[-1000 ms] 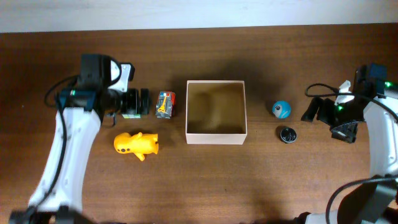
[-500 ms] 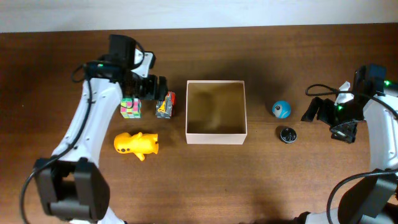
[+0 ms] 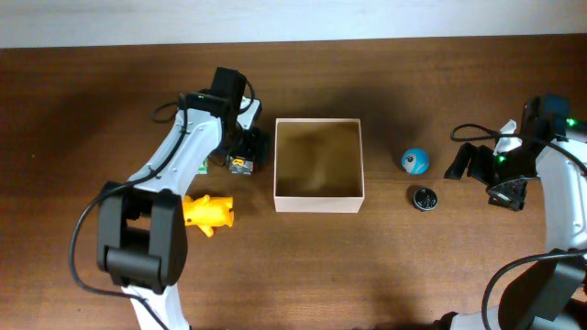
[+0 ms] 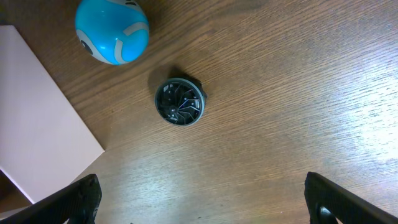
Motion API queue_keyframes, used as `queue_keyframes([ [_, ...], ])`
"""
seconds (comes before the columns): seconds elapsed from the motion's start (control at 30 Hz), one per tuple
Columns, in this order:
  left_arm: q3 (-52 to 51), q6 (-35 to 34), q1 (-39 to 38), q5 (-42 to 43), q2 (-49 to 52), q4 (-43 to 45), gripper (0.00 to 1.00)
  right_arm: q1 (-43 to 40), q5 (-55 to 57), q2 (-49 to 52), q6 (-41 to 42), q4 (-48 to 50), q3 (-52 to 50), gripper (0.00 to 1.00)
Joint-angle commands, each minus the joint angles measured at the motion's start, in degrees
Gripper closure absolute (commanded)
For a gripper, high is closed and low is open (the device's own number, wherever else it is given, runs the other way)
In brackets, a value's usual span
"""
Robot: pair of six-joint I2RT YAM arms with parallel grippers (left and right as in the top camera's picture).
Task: Pack container
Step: 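Move left gripper over the red-grey toy truck and grasp it, then carry the truck with left gripper into the box and release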
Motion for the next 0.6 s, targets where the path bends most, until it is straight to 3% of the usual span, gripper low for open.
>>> queue_keyframes([
  [0.0,1.0,-0.4,0.1,-1.9,2.6,0.9,0.11,-0.2,-0.3,0.2,-0.5,0.0,1.0,0.01],
  [0.03,1.0,-0.4,0.1,-1.9,3.1,1.4,0.11,-0.2,-0.3,0.2,-0.5,0.0,1.0,0.01],
  [0.3,1.0,-0.4,0.1,-1.9,5.2,2.8,0.44,-0.2,-0.3,0.2,-0.5,0.0,1.0,0.01],
  [0.57,7.4,-0.4,0.1,-1.9,5.1,-4.5,0.55,-0.2,-0.3,0.2,-0.5,0.0,1.0,0.01],
])
